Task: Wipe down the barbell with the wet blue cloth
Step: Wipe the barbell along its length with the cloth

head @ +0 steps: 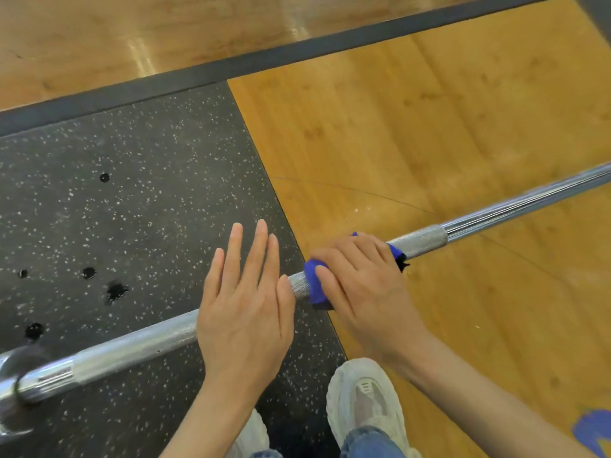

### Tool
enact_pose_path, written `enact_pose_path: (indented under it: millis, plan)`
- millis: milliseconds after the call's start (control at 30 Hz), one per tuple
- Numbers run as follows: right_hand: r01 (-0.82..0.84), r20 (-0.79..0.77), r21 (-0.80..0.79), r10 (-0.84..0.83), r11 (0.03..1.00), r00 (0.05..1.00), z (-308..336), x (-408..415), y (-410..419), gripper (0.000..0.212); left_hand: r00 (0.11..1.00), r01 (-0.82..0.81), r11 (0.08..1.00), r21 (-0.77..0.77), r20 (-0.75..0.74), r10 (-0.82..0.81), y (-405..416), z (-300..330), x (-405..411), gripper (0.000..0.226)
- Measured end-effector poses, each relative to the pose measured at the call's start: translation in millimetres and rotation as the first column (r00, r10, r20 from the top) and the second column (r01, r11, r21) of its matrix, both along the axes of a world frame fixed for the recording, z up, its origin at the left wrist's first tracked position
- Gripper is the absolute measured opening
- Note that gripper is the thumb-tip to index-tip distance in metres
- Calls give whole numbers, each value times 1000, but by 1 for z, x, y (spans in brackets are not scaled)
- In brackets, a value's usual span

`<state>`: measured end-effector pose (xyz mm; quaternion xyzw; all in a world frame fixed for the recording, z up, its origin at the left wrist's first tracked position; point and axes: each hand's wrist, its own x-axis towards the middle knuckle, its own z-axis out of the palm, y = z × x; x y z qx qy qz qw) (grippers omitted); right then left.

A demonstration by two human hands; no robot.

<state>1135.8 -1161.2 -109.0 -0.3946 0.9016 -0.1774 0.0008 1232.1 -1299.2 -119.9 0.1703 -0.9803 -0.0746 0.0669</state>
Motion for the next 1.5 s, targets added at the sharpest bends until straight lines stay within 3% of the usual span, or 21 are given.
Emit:
enact_pose_path:
  millis: [67,167,300,433,500,567,633,700,767,867,967,1133,1300,1433,1500]
  plan:
    - [-2,-44,52,4,999,999,4,-13,22,39,1000,4,1000,10,3,-4,3,1,4,56]
    - [147,9,74,-148,986,989,7,-5,11,38,1000,20,1000,6,3,-20,6,2,6,54]
    - [-48,-30,143,52,989,998,6,2,-6,38,999,38,999,5,6,-38,7,2,10,57]
    - [24,46,230,-35,973,998,20,-23,-1,41,999,37,999,22,12,-38,10,3,11,56]
    - [-127,128,333,88,934,988,21,-16,-23,40,999,44,999,24,16,-44,10,3,11,55]
    - [-280,129,313,251,907,959,23,-12,-35,37,999,53,998,35,8,-54,8,3,12,54]
    - [-254,247,343,174,904,953,27,-31,-22,44,998,61,997,48,11,-61,7,3,12,54]
    - [-102,223,370,18,923,975,25,-48,0,50,998,58,996,66,2,-59,8,3,11,53]
    - [36,44,228,-47,973,998,20,-45,6,47,999,50,996,67,-16,-49,8,1,7,52]
    - [-48,-69,59,52,997,996,2,-15,-13,42,999,23,998,51,-30,-22,7,1,2,50]
    - [-130,-111,21,132,991,985,-2,-24,2,41,1000,13,999,50,-25,-12,4,2,1,51]
    - [14,-179,-18,-18,1000,984,-5,-30,4,40,999,-36,998,60,21,34,0,3,-10,50]
    - [-182,-251,-66,160,981,955,-20,-34,9,38,998,-57,995,79,44,53,-11,4,-18,52]
    - [-31,-205,-176,-6,984,979,-27,-43,22,42,995,-72,989,130,82,62,-21,3,-28,54]
    - [-54,-223,-180,13,982,975,-32,-27,1,43,992,-88,986,145,107,73,-27,4,-33,56]
